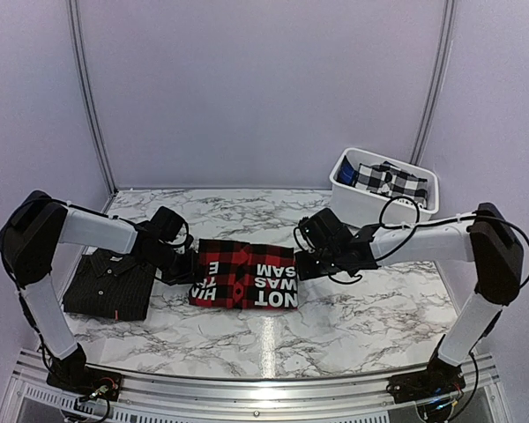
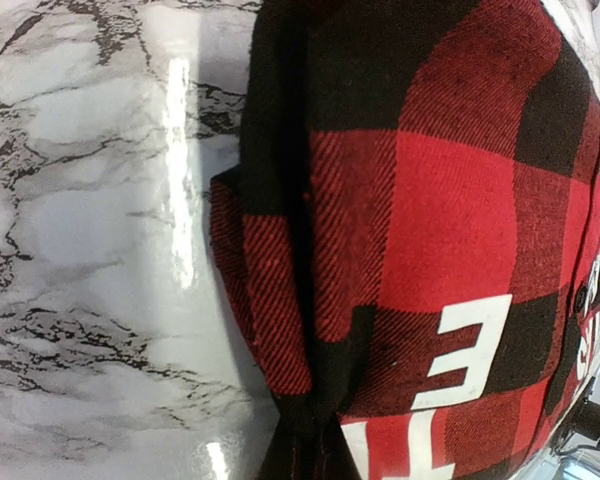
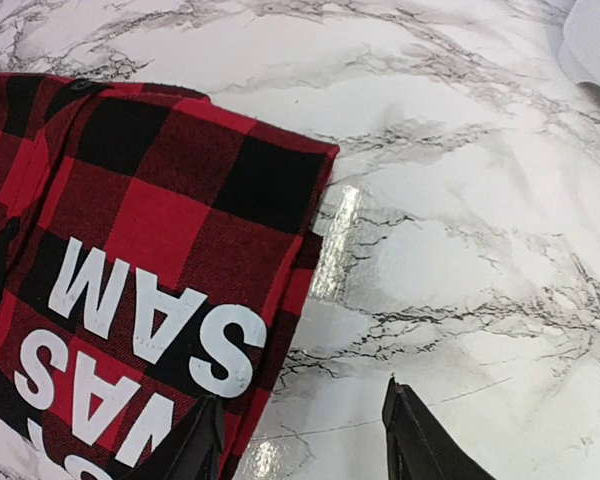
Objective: Fold and stack the long sleeve shirts
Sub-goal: Pick up the square-folded shirt from the center of the board, then turn over the square-folded shirt at the center of the board, then move the square-folded shirt to the center of the board.
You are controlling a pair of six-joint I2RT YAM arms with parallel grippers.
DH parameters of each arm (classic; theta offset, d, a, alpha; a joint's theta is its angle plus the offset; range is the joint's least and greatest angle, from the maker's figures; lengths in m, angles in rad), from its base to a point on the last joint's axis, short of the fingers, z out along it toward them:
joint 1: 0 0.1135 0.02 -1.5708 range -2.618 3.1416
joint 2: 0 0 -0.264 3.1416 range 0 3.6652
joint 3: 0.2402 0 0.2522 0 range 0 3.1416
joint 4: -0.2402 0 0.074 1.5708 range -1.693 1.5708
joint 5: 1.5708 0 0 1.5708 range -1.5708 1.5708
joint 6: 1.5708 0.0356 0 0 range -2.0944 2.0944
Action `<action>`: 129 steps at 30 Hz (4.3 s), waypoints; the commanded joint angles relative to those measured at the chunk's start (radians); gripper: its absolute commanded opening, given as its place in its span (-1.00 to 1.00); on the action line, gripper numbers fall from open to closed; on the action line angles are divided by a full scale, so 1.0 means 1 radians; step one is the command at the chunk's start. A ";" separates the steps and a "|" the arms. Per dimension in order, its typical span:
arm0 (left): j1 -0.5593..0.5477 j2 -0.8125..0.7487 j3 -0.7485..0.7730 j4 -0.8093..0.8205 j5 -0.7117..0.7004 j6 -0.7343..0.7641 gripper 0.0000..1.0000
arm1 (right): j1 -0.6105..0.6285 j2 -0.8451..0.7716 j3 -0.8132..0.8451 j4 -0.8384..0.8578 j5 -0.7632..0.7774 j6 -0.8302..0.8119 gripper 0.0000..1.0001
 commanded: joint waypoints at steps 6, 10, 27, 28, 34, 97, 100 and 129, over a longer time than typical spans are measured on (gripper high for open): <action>0.024 -0.032 -0.006 -0.062 0.008 0.052 -1.00 | 0.050 0.074 0.033 0.013 -0.009 0.049 -0.13; 0.034 -0.043 -0.001 -0.073 0.010 0.063 -1.00 | 0.050 0.086 -0.001 0.029 -0.022 0.056 -0.19; 0.065 -0.078 0.022 -0.103 0.017 0.093 -1.00 | 0.069 0.164 0.006 0.045 -0.058 0.070 -0.26; 0.067 -0.079 0.023 -0.104 0.016 0.095 -1.00 | 0.070 0.161 0.008 0.042 -0.062 0.070 -0.26; 0.128 -0.104 0.056 -0.179 -0.003 0.170 -1.00 | 0.069 0.102 0.064 0.024 -0.078 0.050 -0.23; -0.121 0.341 1.020 -0.405 -0.185 0.115 0.51 | -0.159 -0.098 0.021 0.053 -0.173 -0.026 0.00; -0.074 0.276 0.850 -0.371 -0.157 0.154 0.47 | -0.192 -0.022 0.040 0.106 -0.225 -0.033 -0.05; 0.018 0.231 0.334 0.138 0.079 0.189 -0.37 | -0.217 0.228 0.060 0.196 -0.280 -0.057 -0.41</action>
